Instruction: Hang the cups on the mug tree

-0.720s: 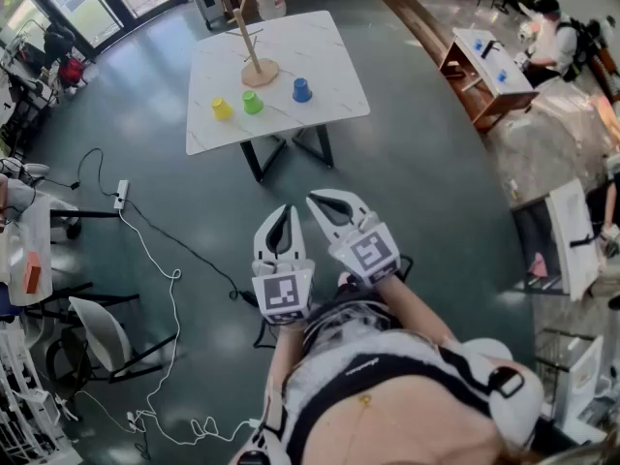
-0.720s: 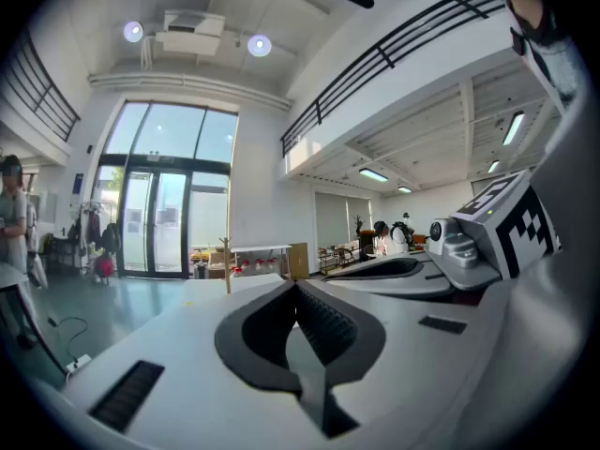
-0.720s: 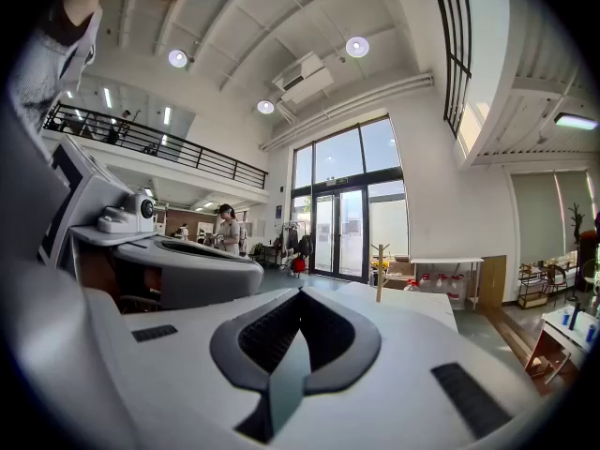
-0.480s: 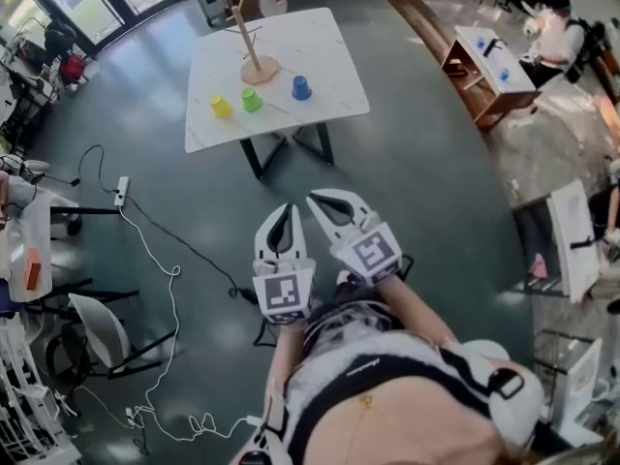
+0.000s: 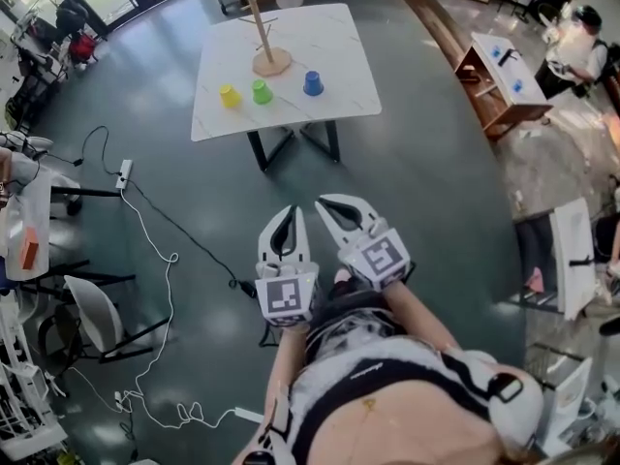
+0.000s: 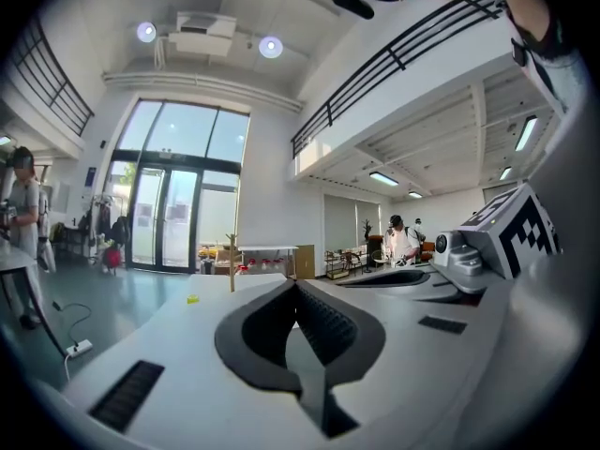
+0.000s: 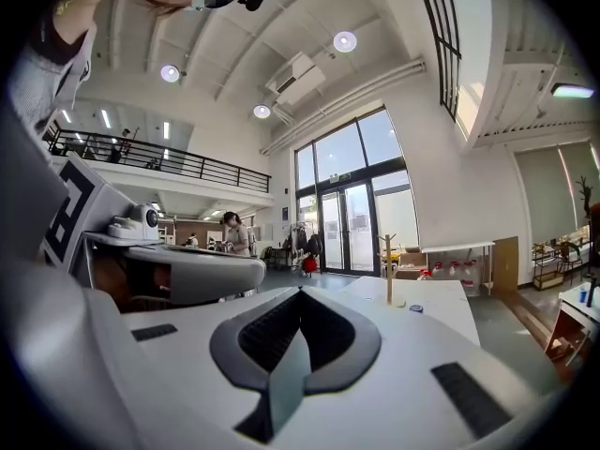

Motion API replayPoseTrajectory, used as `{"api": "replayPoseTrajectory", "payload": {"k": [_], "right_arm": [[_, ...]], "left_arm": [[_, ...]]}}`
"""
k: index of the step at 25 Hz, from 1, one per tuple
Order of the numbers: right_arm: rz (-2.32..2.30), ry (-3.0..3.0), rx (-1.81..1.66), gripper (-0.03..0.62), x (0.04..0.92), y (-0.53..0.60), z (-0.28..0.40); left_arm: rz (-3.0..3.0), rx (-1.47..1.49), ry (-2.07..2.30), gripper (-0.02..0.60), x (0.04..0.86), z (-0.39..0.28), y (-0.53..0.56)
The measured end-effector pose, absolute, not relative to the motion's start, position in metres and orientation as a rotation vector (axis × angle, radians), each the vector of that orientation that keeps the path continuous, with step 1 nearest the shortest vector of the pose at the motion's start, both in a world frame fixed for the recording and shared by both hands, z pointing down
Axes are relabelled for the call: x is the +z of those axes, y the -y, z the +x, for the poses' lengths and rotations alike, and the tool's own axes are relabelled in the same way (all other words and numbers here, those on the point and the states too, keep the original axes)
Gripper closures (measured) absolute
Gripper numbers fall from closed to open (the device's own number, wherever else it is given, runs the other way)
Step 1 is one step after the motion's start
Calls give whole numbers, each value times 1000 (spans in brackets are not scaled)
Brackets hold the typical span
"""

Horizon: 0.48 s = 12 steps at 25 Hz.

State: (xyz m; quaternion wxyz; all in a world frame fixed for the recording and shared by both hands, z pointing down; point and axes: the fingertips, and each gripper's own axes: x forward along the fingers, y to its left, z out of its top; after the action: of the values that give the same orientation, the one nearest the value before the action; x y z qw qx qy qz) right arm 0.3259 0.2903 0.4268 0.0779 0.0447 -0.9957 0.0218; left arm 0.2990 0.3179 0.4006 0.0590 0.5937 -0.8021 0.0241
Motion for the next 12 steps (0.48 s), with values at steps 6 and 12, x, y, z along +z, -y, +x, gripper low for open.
{"api": "replayPoseTrajectory", "payload": {"k": [6, 12], "right_arm": [[148, 2990, 81, 591, 425, -281, 293], [181, 2992, 77, 591, 423, -267, 245]], "left_arm": [[1802, 39, 2444, 589, 400, 267, -309], [1848, 0, 2405, 589, 394, 217, -290]]}}
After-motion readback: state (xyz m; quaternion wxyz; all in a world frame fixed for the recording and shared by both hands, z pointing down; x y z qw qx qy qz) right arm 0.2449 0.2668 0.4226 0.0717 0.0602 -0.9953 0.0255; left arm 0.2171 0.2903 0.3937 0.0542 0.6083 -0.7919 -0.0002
